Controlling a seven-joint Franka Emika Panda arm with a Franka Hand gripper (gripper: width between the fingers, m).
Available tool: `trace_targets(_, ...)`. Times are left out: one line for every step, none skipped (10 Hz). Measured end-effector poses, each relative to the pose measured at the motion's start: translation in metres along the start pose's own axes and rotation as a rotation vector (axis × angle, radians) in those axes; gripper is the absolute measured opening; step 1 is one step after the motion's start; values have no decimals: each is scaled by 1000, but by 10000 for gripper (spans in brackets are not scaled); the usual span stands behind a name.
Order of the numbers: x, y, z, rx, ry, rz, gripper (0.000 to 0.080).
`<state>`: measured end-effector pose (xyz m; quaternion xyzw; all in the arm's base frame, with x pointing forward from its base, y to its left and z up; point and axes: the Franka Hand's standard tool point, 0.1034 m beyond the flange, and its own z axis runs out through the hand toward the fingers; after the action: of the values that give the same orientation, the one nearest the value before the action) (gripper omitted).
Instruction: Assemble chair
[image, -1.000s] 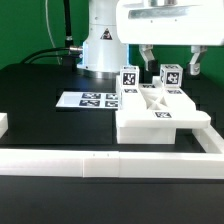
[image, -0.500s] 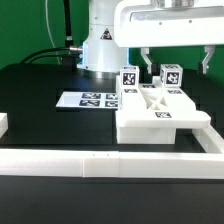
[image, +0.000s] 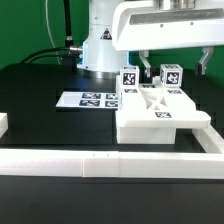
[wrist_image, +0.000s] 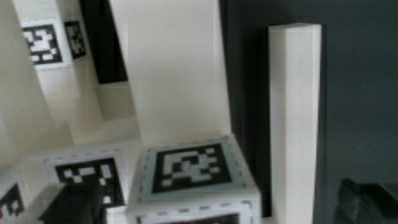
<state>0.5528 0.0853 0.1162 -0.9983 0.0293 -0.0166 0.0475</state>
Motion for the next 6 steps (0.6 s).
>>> trace_targets(1,3,0,-5,1,-92,648)
trace_targets(2,5,-1,-5,4,-117,648)
trace_targets(1,4,-1,-5,4,-107,521)
trace_targets(1,4,-1,-5,4,-107,383)
trace_targets(1,4,-1,-5,4,-106,283)
trace_targets(1,5,-1,-5,4,-106,284)
